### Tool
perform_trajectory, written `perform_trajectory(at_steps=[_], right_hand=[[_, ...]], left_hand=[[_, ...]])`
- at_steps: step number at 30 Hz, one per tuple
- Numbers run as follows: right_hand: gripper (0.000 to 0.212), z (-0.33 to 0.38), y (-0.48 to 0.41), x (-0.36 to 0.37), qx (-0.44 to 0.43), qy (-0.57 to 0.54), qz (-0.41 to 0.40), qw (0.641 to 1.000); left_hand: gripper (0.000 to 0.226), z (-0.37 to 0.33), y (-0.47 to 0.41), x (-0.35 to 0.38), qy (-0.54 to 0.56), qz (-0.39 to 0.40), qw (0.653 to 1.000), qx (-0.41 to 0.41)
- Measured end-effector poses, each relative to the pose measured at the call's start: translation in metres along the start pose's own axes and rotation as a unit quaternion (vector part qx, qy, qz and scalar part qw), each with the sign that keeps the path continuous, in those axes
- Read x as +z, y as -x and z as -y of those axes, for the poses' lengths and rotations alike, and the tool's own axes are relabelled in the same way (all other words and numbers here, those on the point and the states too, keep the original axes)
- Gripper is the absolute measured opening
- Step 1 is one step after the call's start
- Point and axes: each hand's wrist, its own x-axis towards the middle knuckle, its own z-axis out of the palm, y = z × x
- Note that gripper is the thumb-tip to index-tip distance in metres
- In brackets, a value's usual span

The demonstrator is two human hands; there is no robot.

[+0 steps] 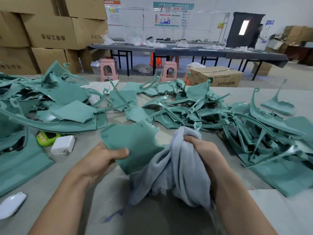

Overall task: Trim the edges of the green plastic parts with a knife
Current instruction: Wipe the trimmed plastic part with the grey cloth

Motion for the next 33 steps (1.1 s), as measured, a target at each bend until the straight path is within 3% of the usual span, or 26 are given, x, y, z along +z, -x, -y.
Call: perform_trajectory(at_steps=[3,6,9,12,17,20,23,26,33], right_hand=[[0.029,-0.003,-0.002,0.011,-0.006,0.012,0.003,1.000],[0.023,-0.016,0.002,0.026,-0.028,0.023,0.025,0.999],[0.016,-0.027,0.009,0.040,-0.050,0.012,0.047,0.998],[0.017,-0.025,0.012,0.041,-0.029,-0.021,0.044,0.998],[0.035,-0.017,0.000,0.029,0.034,-0.018,0.039,0.999],[0.038,-0.012,-0.006,0.020,0.072,-0.058,0.014,0.996],[0.028,-0.005,-0.010,-0.004,0.059,-0.126,0.018,0.990],[0.031,-0.002,-0.006,-0.012,0.036,-0.088,0.030,0.995],[0.043,-0.017,0.012,0.027,0.032,-0.015,0.063,0.997]], left_hand=[[0.018,0.002,-0.009,0.019,0.137,-0.103,0.985,-0.017],[0.026,0.007,-0.012,0.035,0.168,-0.161,0.972,-0.045],[0.039,0.012,-0.009,0.046,0.171,-0.156,0.972,-0.037],[0.035,0.014,-0.009,0.050,0.162,-0.168,0.972,-0.022],[0.043,0.011,-0.012,0.050,0.135,-0.170,0.976,0.011],[0.026,0.002,-0.013,0.036,0.138,-0.154,0.978,0.036],[0.018,-0.009,-0.011,0.007,0.165,-0.143,0.974,0.061],[0.019,-0.012,-0.010,-0.003,0.184,-0.152,0.968,0.078],[0.017,0.006,-0.009,0.035,0.150,-0.144,0.978,0.035]])
